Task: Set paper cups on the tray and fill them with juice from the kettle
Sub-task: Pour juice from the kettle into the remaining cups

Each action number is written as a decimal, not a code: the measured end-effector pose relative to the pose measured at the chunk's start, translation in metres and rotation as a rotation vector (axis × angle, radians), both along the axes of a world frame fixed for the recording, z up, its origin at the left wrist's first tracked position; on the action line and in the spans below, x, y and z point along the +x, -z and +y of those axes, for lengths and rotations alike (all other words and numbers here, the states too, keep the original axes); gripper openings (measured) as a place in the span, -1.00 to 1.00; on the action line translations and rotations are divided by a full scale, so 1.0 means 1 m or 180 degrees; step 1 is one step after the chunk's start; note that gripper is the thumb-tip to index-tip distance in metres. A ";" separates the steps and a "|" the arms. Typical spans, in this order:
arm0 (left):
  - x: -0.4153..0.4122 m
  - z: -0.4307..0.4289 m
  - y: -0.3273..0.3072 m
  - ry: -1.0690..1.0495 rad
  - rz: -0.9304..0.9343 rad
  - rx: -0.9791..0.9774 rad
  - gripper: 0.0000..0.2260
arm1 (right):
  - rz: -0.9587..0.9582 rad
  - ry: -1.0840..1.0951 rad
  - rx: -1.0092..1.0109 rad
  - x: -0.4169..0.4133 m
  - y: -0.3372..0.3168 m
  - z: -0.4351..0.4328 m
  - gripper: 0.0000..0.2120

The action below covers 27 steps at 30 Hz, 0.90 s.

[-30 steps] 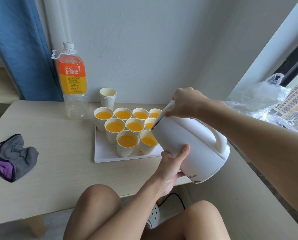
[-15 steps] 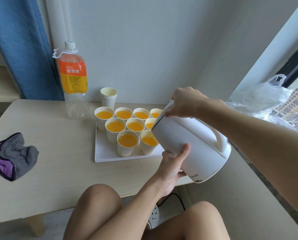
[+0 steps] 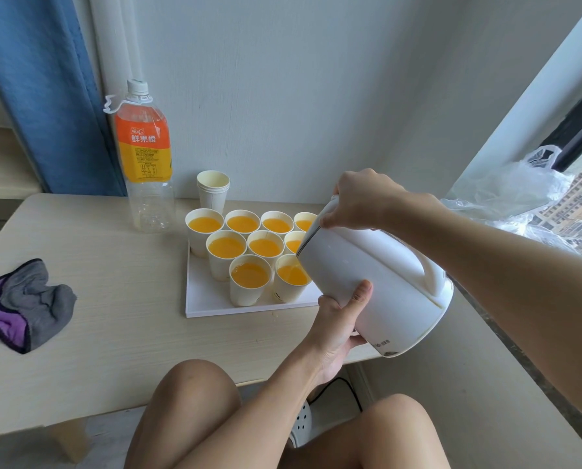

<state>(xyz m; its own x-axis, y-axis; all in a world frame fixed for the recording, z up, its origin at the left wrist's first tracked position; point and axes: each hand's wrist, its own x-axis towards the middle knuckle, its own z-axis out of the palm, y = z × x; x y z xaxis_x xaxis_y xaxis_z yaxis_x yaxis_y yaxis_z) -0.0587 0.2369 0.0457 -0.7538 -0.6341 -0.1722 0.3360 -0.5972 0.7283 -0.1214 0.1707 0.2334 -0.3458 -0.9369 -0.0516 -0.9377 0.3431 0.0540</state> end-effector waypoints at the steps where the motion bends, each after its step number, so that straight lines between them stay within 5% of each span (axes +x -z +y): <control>1: 0.000 0.000 -0.001 0.0002 0.0003 0.0000 -0.23 | 0.0000 0.0002 -0.0001 0.000 0.000 0.000 -0.64; 13: -0.001 0.000 -0.001 0.0010 0.0044 -0.0004 -0.09 | 0.0017 -0.0008 0.0003 0.001 -0.001 0.000 -0.63; 19: 0.000 -0.001 -0.001 -0.0012 0.0045 0.0026 -0.32 | 0.0031 -0.0031 -0.0012 0.001 0.000 0.000 -0.63; 27: 0.000 0.000 -0.001 0.0006 0.0039 0.0012 -0.40 | 0.0044 -0.0012 -0.0022 -0.001 0.001 0.001 -0.64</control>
<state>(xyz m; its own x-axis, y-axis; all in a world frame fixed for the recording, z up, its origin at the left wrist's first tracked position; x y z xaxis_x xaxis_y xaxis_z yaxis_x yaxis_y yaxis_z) -0.0584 0.2372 0.0470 -0.7571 -0.6320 -0.1653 0.3438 -0.6006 0.7219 -0.1219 0.1719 0.2327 -0.3428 -0.9385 -0.0405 -0.9383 0.3399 0.0646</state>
